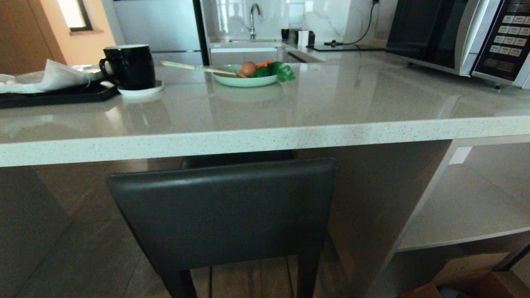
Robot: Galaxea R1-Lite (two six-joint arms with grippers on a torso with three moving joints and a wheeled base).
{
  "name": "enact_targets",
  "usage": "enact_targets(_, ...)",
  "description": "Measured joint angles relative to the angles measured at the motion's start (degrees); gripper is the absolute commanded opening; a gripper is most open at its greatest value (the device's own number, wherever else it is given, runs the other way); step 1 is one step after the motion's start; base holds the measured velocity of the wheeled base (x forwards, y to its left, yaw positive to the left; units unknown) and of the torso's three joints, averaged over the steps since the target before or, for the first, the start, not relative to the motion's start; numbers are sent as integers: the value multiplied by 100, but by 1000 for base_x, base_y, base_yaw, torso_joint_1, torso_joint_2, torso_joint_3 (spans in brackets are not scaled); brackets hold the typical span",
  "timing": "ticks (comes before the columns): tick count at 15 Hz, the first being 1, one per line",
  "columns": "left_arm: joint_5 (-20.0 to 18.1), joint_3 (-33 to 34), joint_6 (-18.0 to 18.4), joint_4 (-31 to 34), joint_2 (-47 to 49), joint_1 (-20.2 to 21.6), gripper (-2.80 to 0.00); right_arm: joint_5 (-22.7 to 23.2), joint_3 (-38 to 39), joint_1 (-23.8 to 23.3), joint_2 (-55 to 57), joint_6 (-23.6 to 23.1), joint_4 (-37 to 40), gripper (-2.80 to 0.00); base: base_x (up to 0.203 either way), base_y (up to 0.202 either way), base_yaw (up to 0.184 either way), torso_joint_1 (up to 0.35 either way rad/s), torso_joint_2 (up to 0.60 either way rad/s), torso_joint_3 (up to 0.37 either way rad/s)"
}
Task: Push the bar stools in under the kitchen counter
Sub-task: Pull the gray chair out from under the dining table
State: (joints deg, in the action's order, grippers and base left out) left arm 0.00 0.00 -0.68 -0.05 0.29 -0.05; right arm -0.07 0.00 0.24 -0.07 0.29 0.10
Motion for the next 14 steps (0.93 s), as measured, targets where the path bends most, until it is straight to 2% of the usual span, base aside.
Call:
enact_targets(9, -19, 0, 64, -26, 0, 10, 0, 8, 0, -2, 0, -44, -5, 0, 0, 0, 0, 0, 0, 0)
enact_targets(12, -187, -19, 507, 27, 6, 7, 0, 177, -60, -4, 79, -322, 20, 0, 0, 0, 0, 0, 0, 0)
enact_targets(14, -215, -41, 582, 65, 26, 10, 0, 396, -455, 6, 336, -68, 17, 0, 0, 0, 0, 0, 0, 0)
